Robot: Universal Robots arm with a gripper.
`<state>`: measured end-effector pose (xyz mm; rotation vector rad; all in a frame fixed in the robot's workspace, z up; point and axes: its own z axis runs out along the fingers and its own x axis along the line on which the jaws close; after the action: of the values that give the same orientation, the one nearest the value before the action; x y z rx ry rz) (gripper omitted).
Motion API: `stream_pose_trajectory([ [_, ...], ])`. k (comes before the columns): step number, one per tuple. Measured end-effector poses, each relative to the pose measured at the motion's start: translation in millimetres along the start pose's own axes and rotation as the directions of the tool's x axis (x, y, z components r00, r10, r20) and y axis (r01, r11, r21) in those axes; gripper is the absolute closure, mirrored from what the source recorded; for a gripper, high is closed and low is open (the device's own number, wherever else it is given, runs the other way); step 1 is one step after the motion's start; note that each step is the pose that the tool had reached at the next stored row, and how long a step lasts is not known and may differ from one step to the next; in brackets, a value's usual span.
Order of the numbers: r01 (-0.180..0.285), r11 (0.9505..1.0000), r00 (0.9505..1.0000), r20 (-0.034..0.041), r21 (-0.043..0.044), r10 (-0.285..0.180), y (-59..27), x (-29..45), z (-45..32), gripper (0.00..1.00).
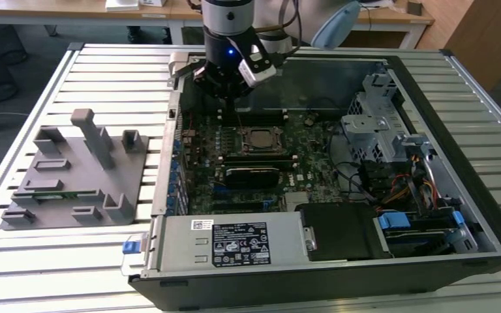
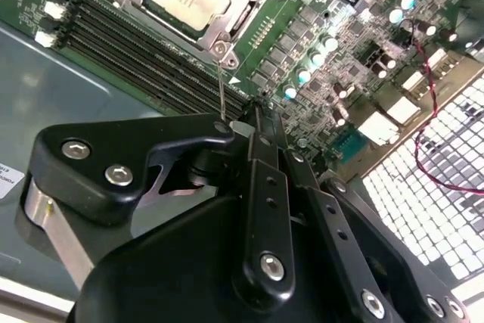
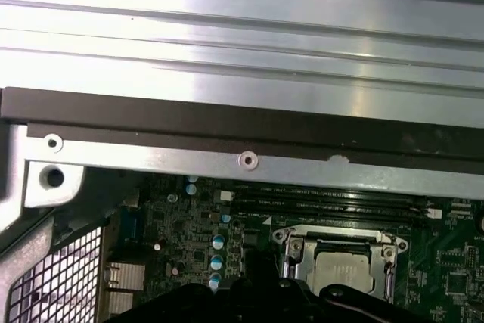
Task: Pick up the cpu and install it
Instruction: 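Install the first cpu locking lever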
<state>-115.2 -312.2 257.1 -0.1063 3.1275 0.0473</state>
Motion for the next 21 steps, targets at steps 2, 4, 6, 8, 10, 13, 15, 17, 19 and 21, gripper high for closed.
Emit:
stream_pose_trajectory([
  [2, 0.000, 1.0000, 1.0000, -0.0001, 0.0000, 0.000, 0.0, -0.2, 0.1, 0.89],
  [4, 0.000, 1.0000, 1.0000, -0.0001, 0.0002, 0.000, 0.0, -0.3, 0.1, 0.89],
  [6, 0.000, 1.0000, 1.0000, -0.0001, 0.0003, 0.000, 0.0, -0.4, 0.1, 0.89],
  [8, 0.000, 1.0000, 1.0000, -0.0001, 0.0003, 0.000, 0.0, -0.4, 0.1, 0.89],
  [10, 0.000, 1.0000, 1.0000, -0.0001, 0.0003, 0.000, 0.0, -0.4, 0.1, 0.89],
  [13, 0.000, 1.0000, 1.0000, -0.0001, 0.0004, 0.000, 0.0, -0.8, 0.1, 0.89],
  [15, 0.000, 1.0000, 1.0000, -0.0001, 0.0003, 0.000, -0.1, -3.2, 0.2, 0.89],
  [17, 0.000, 1.0000, 1.0000, -0.0001, 0.0004, 0.000, -0.4, -6.2, 0.2, 0.89],
  [19, 0.000, 1.0000, 1.0000, -0.0001, 0.0003, 0.000, -0.5, -8.5, 0.2, 0.89],
  [21, 0.000, 1.0000, 1.0000, 0.0000, 0.0002, 0.000, -0.6, -9.5, 0.5, 0.89],
])
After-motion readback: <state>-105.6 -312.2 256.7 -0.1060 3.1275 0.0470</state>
